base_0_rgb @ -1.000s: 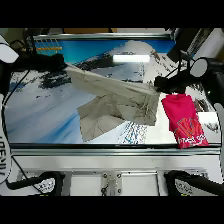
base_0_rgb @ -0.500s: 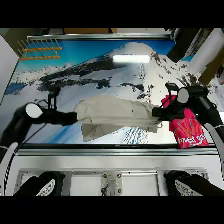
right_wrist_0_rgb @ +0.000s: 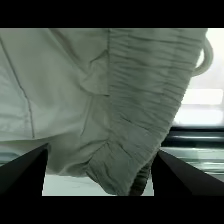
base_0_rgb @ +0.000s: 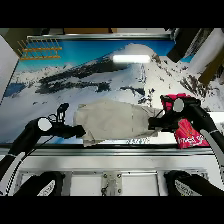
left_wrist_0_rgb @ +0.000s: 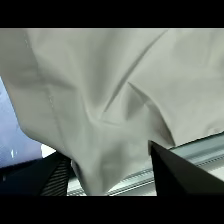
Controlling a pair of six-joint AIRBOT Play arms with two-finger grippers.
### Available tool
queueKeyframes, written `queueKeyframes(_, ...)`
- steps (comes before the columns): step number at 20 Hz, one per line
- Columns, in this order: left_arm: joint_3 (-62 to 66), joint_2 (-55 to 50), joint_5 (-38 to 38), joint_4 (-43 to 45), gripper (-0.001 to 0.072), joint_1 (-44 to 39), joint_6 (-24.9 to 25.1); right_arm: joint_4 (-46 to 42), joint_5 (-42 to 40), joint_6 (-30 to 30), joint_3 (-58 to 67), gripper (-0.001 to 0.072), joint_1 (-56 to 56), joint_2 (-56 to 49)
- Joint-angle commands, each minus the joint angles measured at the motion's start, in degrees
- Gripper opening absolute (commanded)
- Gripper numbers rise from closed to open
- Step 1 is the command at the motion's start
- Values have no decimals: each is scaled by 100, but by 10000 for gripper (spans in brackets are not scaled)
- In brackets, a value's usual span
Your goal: Fold the clothes and pants, and hang the long-sleeved shirts on hangers.
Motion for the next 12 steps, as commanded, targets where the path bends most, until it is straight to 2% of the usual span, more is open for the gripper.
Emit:
queueKeyframes(1,592,293,-229,66,495,-15,9,345,203,-442,286,646,-302,365)
queueKeyframes(5,1108,879,-304,35,494,-20,-153,393,378,-984,437,646,-1644,1137)
queueKeyframes(7,1182,1040,-308,33,493,-20,-293,807,363,-1427,297,647,-2380,1209)
queueKeyframes(8,1180,1104,-310,4,436,-22,-367,1093,280,-1661,151,650,-2673,1185)
queueKeyframes(9,1180,1139,-310,-4,173,-22,-380,1355,101,-1838,-42,708,-2935,1139)
queueKeyframes(10,1180,1141,-310,-4,10,-22,-376,1609,-153,-1980,-284,720,-3150,1060)
queueKeyframes(12,1180,1137,-328,-9,7,-31,-378,2063,-649,-2282,-822,720,-3423,839)
